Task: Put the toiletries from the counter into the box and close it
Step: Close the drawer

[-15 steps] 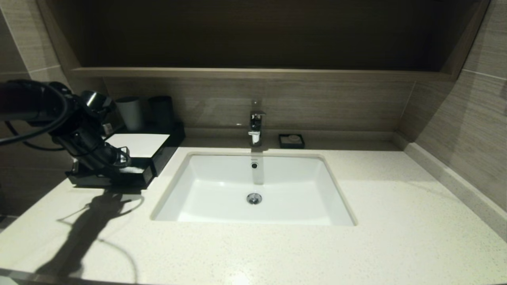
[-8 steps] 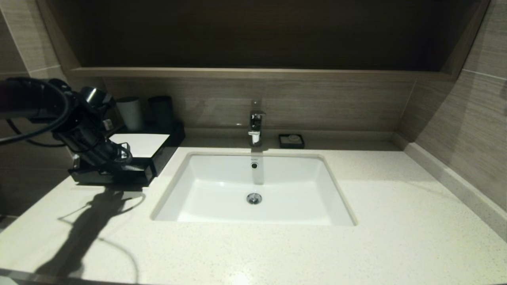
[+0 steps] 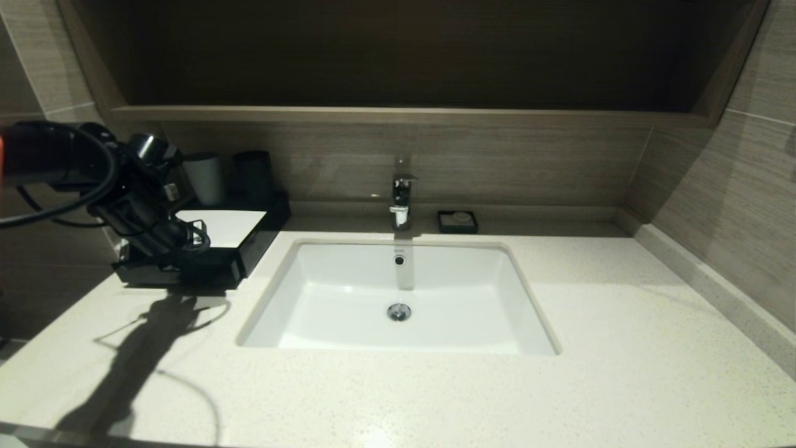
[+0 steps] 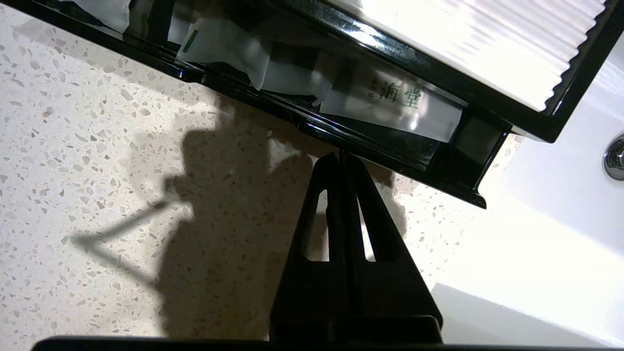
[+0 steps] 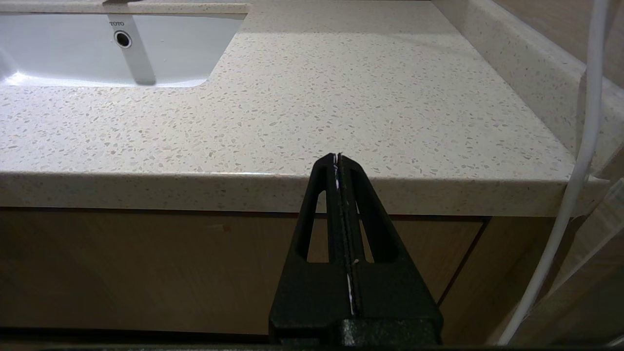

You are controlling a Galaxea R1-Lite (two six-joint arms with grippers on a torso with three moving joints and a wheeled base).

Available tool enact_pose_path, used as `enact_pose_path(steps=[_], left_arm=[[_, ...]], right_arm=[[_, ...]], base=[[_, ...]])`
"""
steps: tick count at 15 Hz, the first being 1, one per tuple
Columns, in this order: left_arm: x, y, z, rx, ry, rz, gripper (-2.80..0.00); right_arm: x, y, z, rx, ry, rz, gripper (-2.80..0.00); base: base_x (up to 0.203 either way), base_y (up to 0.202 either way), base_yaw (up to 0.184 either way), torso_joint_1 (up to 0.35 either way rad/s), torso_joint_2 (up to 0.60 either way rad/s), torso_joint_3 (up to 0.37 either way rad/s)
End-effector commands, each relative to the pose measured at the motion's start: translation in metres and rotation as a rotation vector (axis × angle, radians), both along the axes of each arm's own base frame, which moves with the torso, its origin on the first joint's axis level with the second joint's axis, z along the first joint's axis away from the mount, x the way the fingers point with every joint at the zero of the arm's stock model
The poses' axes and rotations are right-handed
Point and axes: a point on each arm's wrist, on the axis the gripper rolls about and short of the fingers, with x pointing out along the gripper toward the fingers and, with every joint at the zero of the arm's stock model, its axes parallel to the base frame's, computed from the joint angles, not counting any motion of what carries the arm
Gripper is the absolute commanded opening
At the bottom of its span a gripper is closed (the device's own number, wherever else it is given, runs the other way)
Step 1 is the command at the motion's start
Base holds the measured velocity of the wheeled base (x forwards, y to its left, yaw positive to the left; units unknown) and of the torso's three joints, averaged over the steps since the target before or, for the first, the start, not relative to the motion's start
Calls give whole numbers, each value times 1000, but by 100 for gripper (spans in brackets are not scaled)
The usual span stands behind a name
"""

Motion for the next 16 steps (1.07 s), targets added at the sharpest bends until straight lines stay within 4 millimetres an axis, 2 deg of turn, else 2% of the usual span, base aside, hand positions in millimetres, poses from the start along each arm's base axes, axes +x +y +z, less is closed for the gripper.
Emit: enact_pose_path(steps=[1,10,16], left_arm=[[2,0,-4,-2,11,3,-280],[7,1,-6,-8,-9,11,-280],[9,-1,-1,-12,-36,20,-280]], right_arm=[[0,0,0,0,0,0,-280],[0,0,0,0,0,0,-280],[0,0,0,0,0,0,-280]], base=[[0,0,0,0,0,0],[0,0,0,0,0,0],[0,0,0,0,0,0]])
